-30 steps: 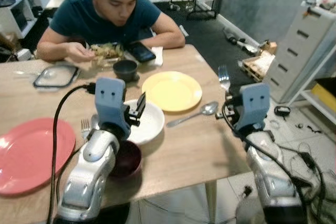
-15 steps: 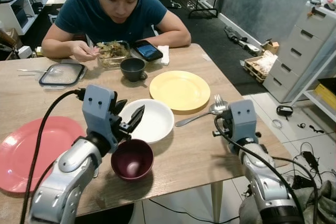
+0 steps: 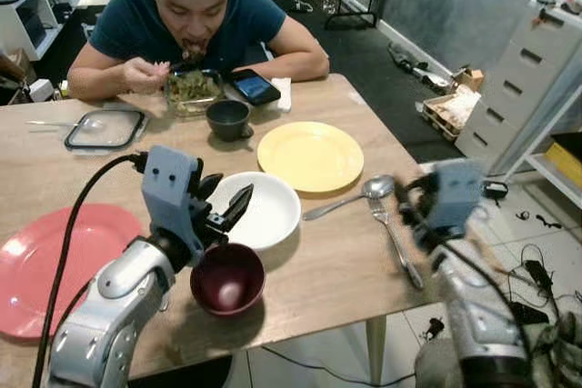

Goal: Setting the table

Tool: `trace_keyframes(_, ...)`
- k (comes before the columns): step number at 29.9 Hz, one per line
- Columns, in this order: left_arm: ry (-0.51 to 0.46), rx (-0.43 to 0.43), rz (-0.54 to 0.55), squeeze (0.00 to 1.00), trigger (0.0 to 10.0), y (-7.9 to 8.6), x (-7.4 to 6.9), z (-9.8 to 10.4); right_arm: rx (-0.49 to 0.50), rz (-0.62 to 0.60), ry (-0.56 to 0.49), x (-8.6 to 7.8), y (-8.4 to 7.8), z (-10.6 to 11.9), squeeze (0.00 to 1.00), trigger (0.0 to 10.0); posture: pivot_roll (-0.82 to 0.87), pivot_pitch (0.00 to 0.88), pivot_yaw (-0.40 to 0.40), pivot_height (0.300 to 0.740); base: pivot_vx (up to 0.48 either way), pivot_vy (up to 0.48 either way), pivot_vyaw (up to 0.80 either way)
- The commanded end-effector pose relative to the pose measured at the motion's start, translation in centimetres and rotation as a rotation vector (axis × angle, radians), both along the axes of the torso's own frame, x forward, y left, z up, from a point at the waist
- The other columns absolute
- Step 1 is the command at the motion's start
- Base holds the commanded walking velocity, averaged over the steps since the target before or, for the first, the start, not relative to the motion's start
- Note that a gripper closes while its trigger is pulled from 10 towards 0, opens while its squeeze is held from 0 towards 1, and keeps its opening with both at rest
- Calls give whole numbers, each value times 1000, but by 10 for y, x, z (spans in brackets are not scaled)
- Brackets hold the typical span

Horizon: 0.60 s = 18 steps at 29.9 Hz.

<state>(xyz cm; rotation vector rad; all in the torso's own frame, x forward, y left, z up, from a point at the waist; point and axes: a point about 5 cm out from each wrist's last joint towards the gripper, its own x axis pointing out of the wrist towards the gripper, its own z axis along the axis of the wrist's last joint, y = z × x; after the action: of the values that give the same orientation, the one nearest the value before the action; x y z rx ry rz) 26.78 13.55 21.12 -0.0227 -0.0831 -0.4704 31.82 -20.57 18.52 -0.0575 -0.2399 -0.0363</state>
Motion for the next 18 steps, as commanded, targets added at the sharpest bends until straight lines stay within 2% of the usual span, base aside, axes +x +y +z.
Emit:
trace_keyframes(1,17,11,3,0,10000,-4,2,-5,6,-47,-28,-6,-9,3,0,10000,-44,0,66,740,0,0,0)
trace_keyframes(6,22,24,26,0,10000,-10,6,-8,42,-77,-52,-12,-13,4,0,10000,-55,0,72,740,0,0,0)
trace_keyframes(9,23,20,70,0,10000,-13,11,-9,41,-68,-45,-13,-10,0,0,10000,-54,0,76,740,0,0,0)
trace_keyframes(13,26,15,78,0,10000,-13,12,-9,41,-64,-40,-12,-8,-1,0,10000,-52,0,76,740,0,0,0)
trace_keyframes(18,16,3,91,0,10000,-12,13,-7,45,-58,-35,-11,-6,-2,0,10000,-48,0,75,740,-287,0,0)
